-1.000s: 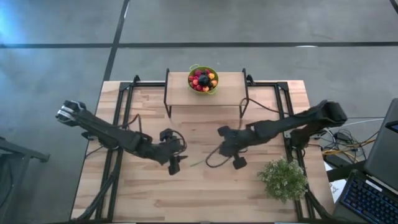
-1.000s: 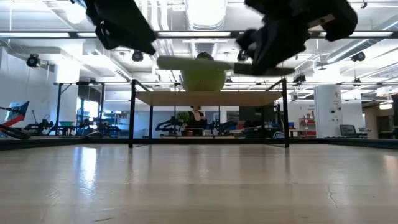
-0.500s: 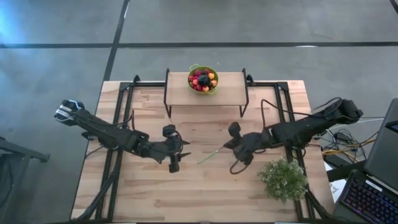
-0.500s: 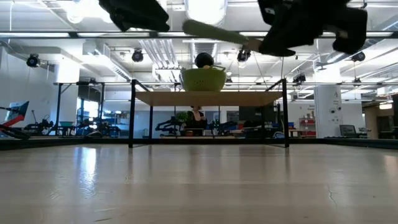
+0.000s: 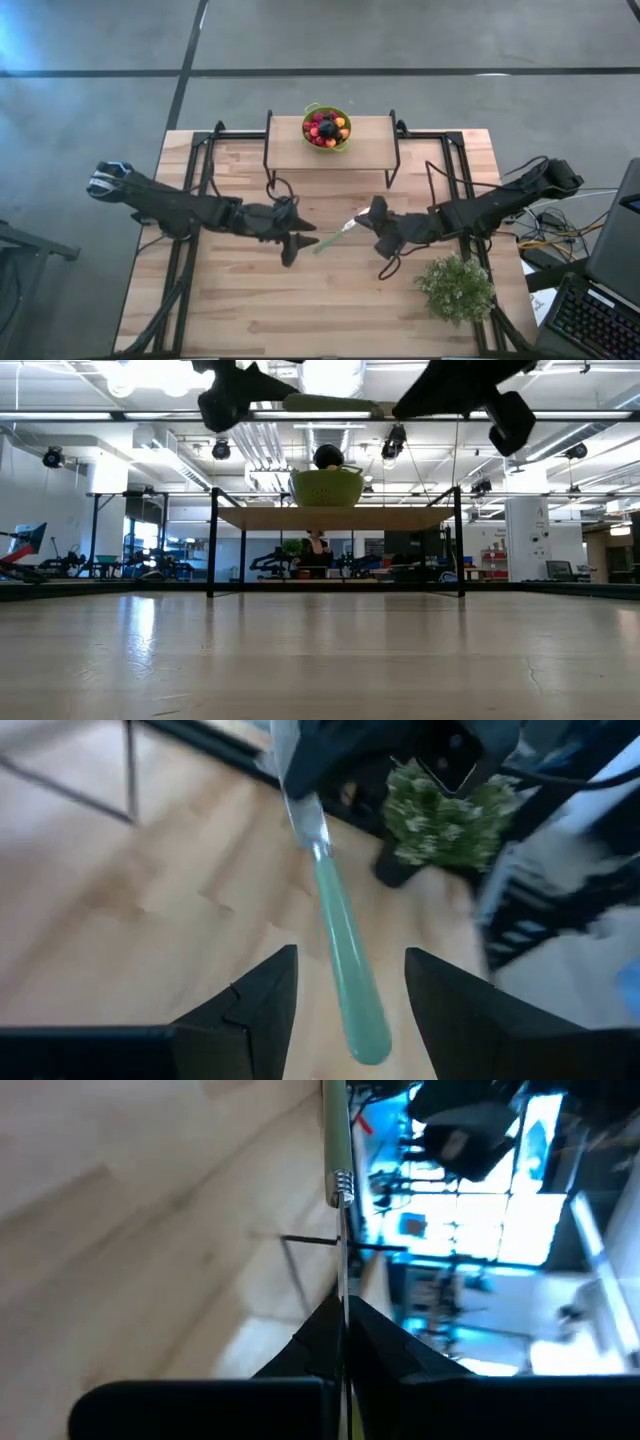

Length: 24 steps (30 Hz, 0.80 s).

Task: Pick & Place Fruit
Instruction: Put the green knife on the shelf to the left of the green colander

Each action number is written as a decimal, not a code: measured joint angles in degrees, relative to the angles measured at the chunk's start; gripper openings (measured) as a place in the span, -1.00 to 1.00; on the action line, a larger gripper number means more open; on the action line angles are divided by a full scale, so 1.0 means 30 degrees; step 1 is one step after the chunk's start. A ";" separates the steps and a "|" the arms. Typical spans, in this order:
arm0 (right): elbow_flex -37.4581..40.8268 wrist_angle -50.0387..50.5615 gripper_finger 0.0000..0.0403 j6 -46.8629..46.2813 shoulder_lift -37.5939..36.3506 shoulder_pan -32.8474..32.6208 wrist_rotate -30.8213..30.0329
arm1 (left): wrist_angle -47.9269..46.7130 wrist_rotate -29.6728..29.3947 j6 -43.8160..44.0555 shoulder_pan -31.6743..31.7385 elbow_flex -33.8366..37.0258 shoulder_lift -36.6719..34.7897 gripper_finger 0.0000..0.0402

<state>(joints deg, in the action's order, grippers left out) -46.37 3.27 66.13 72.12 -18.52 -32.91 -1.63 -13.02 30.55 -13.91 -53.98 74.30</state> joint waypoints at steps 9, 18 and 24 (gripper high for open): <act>-0.1312 0.0055 -0.96 0.4872 0.0095 0.0000 -0.0040 | 0.0025 0.3292 0.3654 0.1959 -0.0007 0.0001 -0.05; -0.2852 0.0099 -0.96 0.8358 0.0095 0.0008 -0.0048 | 0.0343 0.7636 0.6183 0.3357 -0.0007 0.0007 -0.05; -0.3625 0.0080 -0.96 0.9700 0.0095 0.0051 -0.0036 | 0.0819 0.9402 0.6498 0.3676 -0.0023 0.0007 -0.05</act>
<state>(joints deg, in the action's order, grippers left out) -57.25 3.51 95.23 72.40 -18.37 -33.01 0.83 15.19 50.05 -2.88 -54.05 74.32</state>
